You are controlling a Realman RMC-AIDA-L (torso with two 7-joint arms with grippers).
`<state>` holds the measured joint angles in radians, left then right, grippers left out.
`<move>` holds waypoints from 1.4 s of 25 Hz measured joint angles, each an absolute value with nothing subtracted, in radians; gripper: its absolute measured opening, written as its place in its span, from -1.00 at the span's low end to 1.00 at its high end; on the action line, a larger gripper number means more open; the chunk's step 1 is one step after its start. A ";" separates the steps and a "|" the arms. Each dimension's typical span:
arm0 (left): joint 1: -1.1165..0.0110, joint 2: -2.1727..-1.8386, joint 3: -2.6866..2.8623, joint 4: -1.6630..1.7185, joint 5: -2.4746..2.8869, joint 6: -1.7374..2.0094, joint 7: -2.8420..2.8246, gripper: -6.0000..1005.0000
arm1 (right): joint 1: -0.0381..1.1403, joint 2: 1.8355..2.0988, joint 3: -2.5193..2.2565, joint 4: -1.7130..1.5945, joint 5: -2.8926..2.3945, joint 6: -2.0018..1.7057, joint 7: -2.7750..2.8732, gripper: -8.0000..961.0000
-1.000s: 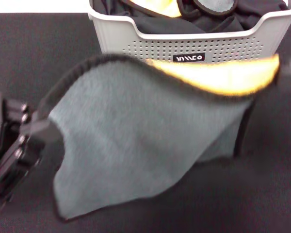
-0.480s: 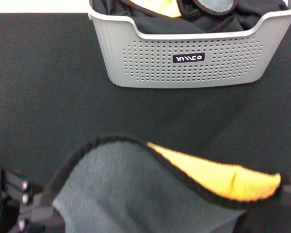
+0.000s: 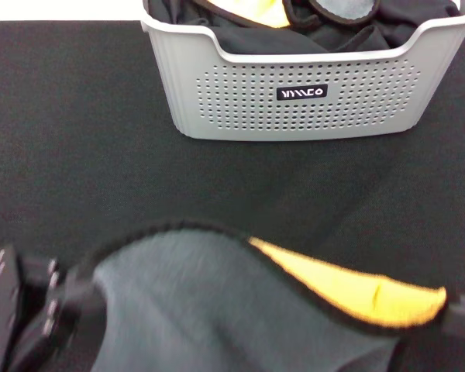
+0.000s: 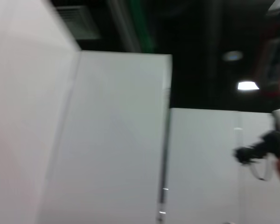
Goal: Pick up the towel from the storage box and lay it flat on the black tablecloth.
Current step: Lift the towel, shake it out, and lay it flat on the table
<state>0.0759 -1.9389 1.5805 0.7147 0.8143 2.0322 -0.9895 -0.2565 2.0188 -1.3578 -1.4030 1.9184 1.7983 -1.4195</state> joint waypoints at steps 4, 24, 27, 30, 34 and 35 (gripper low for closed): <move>-0.101 -1.975 1.464 0.440 0.893 2.029 -0.972 -0.97 | -0.096 2.017 -1.339 -1.139 1.915 1.793 -1.488 -0.97; -0.430 -2.074 1.413 0.208 0.929 1.415 -0.822 -0.97 | 0.391 2.007 -1.179 -0.403 1.899 1.406 -1.659 -0.97; -0.435 -2.080 1.412 0.215 0.928 1.338 -0.791 -0.97 | 0.411 2.012 -1.175 -0.361 1.906 1.350 -1.658 -0.97; -0.437 -2.084 1.412 0.216 0.927 1.282 -0.756 -0.97 | 0.416 2.014 -1.171 -0.349 1.912 1.337 -1.658 -0.97; -0.440 -2.084 1.402 0.219 0.925 1.228 -0.678 -0.97 | 0.424 2.016 -1.173 -0.323 1.953 1.311 -1.658 -0.97; -0.440 -2.085 1.391 0.219 0.925 1.225 -0.666 -0.97 | 0.425 2.016 -1.174 -0.317 1.965 1.299 -1.658 -0.97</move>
<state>-0.4398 -2.0847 1.3915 0.2189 0.9249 1.2252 -0.6662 0.4250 2.0163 -1.1744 -0.3166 1.9645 1.2991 -1.6576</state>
